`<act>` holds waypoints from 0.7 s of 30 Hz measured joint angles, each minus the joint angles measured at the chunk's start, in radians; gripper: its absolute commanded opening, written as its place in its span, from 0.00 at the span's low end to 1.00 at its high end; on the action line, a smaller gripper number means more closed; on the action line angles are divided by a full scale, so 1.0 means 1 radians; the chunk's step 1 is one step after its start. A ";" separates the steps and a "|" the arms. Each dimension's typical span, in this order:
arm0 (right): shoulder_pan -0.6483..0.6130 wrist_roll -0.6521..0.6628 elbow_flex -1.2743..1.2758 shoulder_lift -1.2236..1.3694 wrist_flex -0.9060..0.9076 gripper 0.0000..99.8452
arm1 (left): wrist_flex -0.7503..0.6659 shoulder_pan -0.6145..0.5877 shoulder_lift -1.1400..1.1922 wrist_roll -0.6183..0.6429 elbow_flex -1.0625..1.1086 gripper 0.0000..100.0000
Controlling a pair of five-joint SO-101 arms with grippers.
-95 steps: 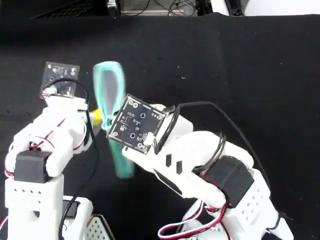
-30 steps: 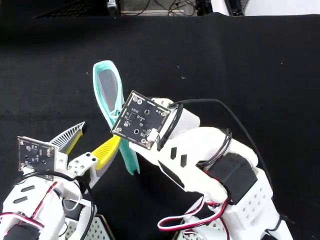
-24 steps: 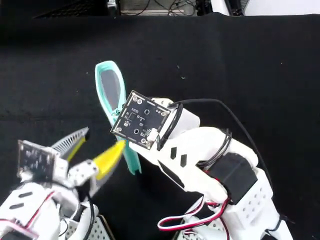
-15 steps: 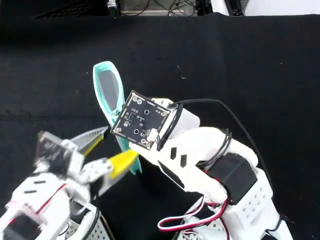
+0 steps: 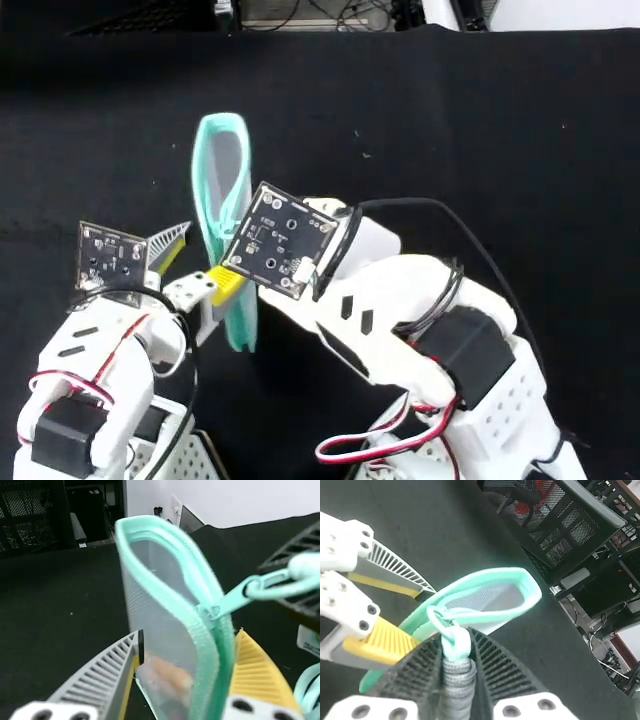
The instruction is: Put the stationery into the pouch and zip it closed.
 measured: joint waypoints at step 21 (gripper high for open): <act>0.000 0.000 0.000 0.000 0.000 0.01 | -0.006 -0.003 0.002 -0.003 -0.049 0.21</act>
